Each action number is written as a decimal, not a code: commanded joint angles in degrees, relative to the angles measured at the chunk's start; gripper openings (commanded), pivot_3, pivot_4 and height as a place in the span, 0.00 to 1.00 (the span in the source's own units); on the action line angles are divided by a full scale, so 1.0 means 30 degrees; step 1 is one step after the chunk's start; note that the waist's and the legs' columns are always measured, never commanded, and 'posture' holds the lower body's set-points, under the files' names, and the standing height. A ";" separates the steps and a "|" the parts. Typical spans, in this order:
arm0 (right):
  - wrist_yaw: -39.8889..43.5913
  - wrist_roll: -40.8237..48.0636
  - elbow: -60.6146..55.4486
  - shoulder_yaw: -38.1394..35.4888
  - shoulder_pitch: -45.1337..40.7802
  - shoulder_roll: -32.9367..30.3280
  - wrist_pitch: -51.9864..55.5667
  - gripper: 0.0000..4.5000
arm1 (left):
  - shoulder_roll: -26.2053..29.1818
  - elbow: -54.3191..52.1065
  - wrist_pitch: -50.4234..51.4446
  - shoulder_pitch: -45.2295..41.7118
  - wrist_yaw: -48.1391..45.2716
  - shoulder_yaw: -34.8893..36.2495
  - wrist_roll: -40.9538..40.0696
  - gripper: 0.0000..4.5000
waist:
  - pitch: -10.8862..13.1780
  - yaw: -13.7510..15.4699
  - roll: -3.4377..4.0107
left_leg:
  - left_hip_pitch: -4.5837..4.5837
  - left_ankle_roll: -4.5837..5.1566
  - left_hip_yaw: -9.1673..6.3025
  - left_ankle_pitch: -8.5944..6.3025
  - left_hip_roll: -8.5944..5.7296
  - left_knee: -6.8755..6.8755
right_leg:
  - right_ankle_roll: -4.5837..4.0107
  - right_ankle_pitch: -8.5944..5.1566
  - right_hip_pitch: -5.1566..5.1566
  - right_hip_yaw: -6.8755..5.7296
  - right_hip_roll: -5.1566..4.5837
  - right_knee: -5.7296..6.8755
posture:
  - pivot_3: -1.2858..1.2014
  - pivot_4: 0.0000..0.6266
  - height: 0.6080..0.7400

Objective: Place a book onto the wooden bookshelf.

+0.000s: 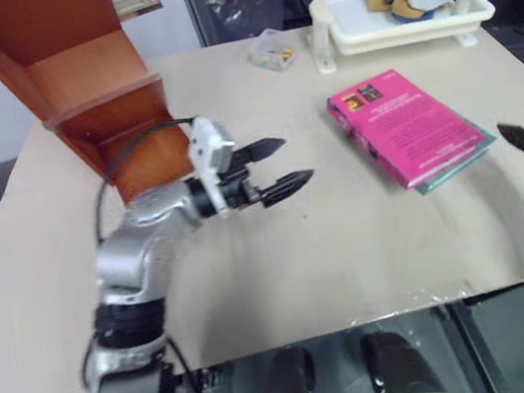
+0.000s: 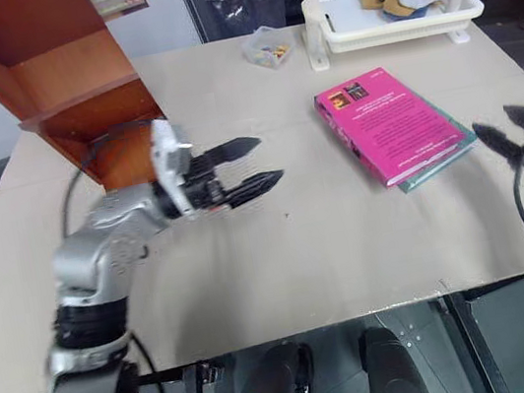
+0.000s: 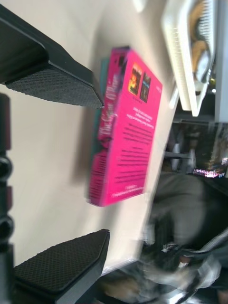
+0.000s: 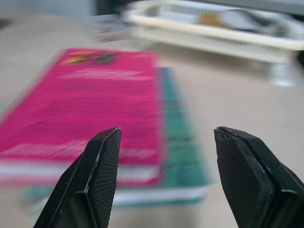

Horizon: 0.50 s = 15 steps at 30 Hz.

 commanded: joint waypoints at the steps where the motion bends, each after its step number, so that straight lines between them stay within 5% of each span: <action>1: -0.1515 -0.0923 0.2105 0.0429 -0.2008 0.0119 -0.0307 0.71 | 0.1021 -0.1891 -0.0563 0.0139 -0.0846 0.1428 -0.1170 1.00 | 0.0000 0.0028 -0.0003 | -0.0001 0.0001 -0.0006 0.0000 -0.0006 0.0000 | 0.0000 0.0000 0.0004 -0.0007 -0.0005 -0.0004 | 0.52 0.24 1.00; 15: -0.4081 -0.4161 1.3697 0.2733 -0.9096 0.0743 -0.1971 0.71 | 0.3486 -0.2504 -0.2715 0.2437 -0.1739 0.3618 -0.1344 1.00 | 0.0004 -0.0249 -0.0003 | -0.0011 0.0009 0.0016 -0.0002 -0.0007 -0.0058 | -0.0002 -0.0001 -0.0004 0.0008 0.0017 -0.0062 | 0.52 0.24 1.00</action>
